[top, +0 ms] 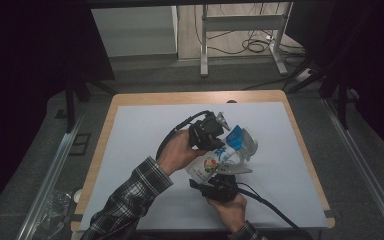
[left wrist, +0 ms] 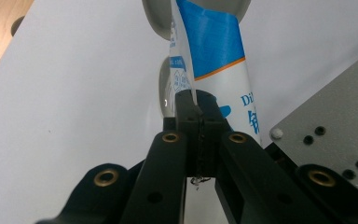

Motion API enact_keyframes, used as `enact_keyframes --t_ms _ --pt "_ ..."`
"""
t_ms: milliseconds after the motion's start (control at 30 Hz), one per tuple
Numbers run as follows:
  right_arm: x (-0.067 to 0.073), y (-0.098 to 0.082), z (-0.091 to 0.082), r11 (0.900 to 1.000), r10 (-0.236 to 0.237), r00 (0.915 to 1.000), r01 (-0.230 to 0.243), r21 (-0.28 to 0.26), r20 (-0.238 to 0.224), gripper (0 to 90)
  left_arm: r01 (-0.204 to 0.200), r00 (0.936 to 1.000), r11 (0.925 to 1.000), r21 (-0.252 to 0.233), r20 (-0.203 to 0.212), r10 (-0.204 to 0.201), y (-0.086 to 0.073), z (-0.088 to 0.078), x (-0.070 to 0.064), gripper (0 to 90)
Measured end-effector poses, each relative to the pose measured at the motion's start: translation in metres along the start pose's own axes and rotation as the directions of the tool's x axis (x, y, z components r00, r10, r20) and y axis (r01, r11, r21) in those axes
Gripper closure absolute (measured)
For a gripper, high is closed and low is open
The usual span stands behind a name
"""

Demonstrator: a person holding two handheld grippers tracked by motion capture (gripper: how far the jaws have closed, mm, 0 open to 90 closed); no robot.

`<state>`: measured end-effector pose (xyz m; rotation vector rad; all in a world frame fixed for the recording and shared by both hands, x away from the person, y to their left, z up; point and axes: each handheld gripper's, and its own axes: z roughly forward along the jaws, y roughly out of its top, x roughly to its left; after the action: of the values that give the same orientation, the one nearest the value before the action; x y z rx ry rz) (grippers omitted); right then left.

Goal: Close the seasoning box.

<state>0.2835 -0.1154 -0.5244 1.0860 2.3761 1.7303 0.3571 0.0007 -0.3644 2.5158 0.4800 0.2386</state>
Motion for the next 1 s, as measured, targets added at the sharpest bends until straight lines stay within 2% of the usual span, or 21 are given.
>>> enact_keyframes --t_ms 733,1000 --pt "0.003 0.004 -0.005 1.0 -0.011 0.9994 0.01 -0.028 -0.032 64.8 -0.003 1.0 1.0 0.008 0.004 0.003 0.003 0.009 0.001 90.0" --pt "0.004 0.006 -0.007 0.999 0.002 0.9989 -0.004 -0.041 -0.047 64.9 -0.005 1.0 0.9998 0.02 0.004 0.005 0.004 0.011 0.0 90.0"
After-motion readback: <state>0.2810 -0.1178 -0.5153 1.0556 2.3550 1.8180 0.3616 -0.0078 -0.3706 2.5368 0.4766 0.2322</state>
